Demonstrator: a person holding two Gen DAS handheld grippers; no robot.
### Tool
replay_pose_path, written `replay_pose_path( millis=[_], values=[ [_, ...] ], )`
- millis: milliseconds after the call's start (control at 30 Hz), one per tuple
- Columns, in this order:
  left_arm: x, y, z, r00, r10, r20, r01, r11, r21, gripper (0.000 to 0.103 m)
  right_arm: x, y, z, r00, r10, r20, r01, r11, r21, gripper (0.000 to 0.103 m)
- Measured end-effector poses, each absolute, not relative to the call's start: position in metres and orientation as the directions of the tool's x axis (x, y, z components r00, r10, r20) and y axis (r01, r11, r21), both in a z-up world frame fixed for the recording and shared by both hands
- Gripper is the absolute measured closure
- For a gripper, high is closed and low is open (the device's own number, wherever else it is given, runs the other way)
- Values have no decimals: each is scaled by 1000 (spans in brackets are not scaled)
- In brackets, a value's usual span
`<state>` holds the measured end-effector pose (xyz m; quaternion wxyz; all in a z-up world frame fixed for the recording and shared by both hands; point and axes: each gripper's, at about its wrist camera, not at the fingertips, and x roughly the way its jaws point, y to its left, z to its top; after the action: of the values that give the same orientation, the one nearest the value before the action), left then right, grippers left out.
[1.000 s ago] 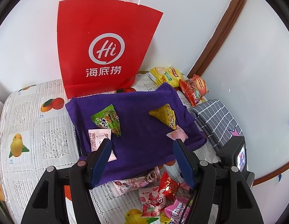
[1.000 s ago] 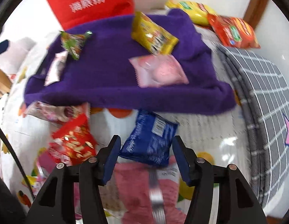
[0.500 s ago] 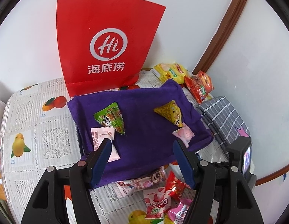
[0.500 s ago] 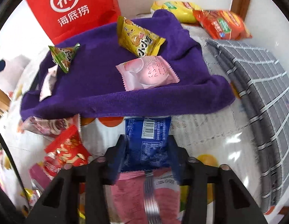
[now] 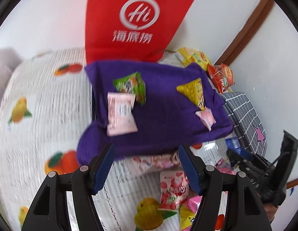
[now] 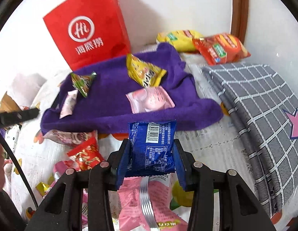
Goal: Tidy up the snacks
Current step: 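Grasp a white wrapped candy with the left tool while the right tool lifts the blue packet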
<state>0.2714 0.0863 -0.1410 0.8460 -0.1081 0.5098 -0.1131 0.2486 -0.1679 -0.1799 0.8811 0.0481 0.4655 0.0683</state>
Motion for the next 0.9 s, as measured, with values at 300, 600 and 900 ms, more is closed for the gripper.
replay_pose_path(
  millis=[300, 600, 900],
  values=[
    [256, 91, -161, 452, -311, -836, -9, 936, -353, 38, 234, -172, -174, 582, 153, -798, -89, 988, 125, 59],
    [265, 88, -190, 411, -357, -839, -84, 901, -425, 44, 213, -181, -175, 586, 118, -802, -87, 993, 82, 59],
    [269, 84, -206, 394, -440, -807, -89, 855, -511, 76, 215, -184, -181, 577, 123, -807, -81, 992, 93, 59]
  ],
)
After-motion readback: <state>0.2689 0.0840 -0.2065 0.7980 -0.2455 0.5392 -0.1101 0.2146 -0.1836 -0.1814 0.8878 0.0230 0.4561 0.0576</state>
